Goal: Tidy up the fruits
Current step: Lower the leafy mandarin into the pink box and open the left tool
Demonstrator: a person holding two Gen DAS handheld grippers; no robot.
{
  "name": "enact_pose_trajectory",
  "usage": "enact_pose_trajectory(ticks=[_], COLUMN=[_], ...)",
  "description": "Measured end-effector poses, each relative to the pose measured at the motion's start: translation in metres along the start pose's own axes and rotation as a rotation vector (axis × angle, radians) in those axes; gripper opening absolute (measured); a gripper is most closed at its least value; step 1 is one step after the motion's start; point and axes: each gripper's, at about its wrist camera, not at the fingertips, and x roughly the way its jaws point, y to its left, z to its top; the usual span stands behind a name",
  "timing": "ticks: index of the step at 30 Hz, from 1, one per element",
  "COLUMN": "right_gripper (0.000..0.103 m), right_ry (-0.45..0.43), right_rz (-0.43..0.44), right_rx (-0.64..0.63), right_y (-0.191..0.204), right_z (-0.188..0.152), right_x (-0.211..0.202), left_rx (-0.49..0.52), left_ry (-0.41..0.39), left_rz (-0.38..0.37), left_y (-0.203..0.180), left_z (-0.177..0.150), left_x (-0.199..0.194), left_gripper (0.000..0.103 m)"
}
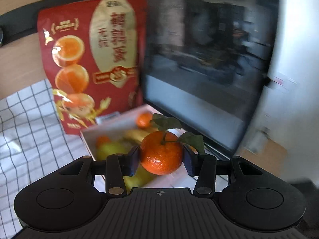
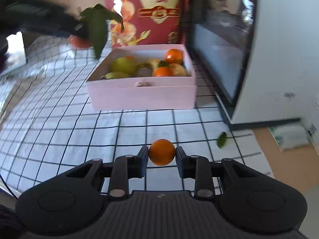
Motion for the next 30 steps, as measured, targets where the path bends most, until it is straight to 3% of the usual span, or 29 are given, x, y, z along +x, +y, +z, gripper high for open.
enact_pose_trajectory(ticks=[6,12,17,20,25,30], right_gripper=[0.029,0.029,0.029,0.029,0.029,0.029], right_ry=[-0.026,-0.013,0.004,0.009,0.010,-0.003], right_rz=[-0.012,-0.024,-0.032,-0.030,-0.016,0.019], right_rx=[0.063,0.073,0.084,0.081,0.070,0.057], right_y=[-0.005,-0.003,-0.005,-0.002,0.000,-0.002], right_z=[-0.003,-0.002,0.000,0.001,0.006,0.018], right_x=[-0.008,-0.003,0.004,0.008,0.015,0.019], left_rx=[0.001,0.006,0.014,-0.050,-0.202,-0.280], left_ry=[0.138,0.226,0.238,0.243,0.142,0.091], left_rz=[0.123,0.136,0.096,0.040,-0.032,-0.002], left_y=[0.013,0.024,0.024,0.032,0.057,0.084], left_z=[0.008,-0.003,-0.002,0.000,-0.005,-0.038], left_x=[0.088,0.119,0.121,0.113,0.070,0.018], left_gripper=[0.051,0.051,0.051,0.052,0.051,0.050])
